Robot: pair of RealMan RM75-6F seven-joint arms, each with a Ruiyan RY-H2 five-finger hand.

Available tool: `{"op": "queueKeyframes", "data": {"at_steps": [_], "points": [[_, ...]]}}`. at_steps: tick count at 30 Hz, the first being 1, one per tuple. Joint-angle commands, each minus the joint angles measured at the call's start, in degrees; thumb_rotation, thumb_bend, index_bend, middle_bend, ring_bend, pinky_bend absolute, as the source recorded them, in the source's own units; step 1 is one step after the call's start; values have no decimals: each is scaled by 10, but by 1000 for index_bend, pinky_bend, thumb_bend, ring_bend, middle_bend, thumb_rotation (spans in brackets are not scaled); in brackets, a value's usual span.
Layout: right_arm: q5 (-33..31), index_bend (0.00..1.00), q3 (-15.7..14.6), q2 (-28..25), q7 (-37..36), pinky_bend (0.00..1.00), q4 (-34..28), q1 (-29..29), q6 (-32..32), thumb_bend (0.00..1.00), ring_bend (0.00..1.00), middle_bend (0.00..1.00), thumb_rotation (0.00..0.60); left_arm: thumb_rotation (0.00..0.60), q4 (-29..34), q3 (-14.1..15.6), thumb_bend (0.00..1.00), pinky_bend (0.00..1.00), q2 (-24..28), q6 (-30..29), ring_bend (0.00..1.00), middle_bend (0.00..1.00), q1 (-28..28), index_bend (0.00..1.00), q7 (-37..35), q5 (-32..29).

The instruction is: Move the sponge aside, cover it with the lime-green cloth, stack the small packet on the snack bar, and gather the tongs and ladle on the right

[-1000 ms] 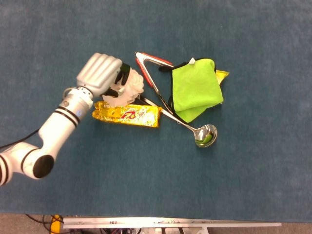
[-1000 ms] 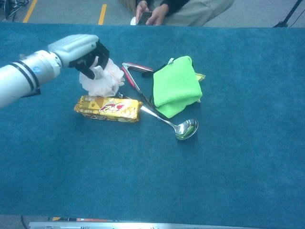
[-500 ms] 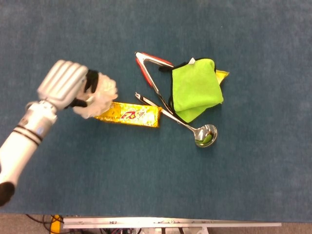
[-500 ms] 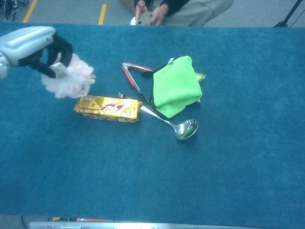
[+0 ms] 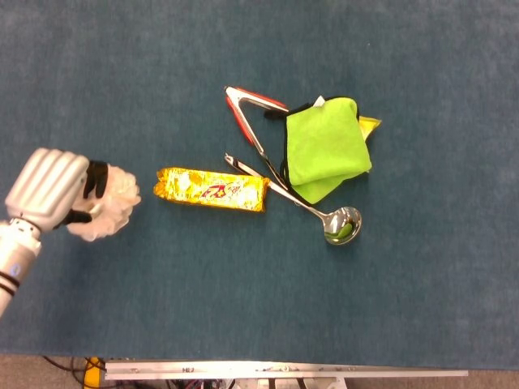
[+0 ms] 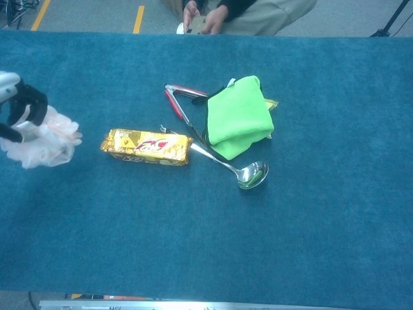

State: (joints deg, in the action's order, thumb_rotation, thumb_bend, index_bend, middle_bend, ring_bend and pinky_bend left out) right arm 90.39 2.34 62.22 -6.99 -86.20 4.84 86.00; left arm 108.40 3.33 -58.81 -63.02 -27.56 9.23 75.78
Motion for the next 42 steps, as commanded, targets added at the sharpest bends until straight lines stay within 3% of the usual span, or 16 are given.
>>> {"op": "queueKeyframes", "data": {"at_steps": [1, 21, 37, 40, 42], "points": [[0, 356, 0, 1, 0, 482, 0, 1, -1, 144, 404, 461, 600, 600, 7, 11, 385, 539, 5, 1, 696, 672, 9, 641, 8, 6], [5, 356, -6, -3, -5, 482, 0, -3, 5, 143, 404, 461, 600, 600, 15, 30, 385, 538, -18, 16, 692, 671, 43, 639, 17, 20], [-3, 356, -6, -7, -24, 482, 15, -12, 11, 143, 404, 461, 600, 600, 0, 11, 385, 538, -84, 52, 691, 667, 23, 635, 39, 24], [-5, 356, -6, -6, -28, 482, 18, -13, 10, 144, 404, 461, 600, 600, 2, 11, 385, 538, -85, 63, 685, 655, 18, 612, 45, 14], [-6, 356, -6, -6, -30, 482, 21, -13, 10, 144, 404, 461, 600, 600, 7, 13, 384, 537, -80, 74, 649, 609, 14, 540, 52, 4]]}}
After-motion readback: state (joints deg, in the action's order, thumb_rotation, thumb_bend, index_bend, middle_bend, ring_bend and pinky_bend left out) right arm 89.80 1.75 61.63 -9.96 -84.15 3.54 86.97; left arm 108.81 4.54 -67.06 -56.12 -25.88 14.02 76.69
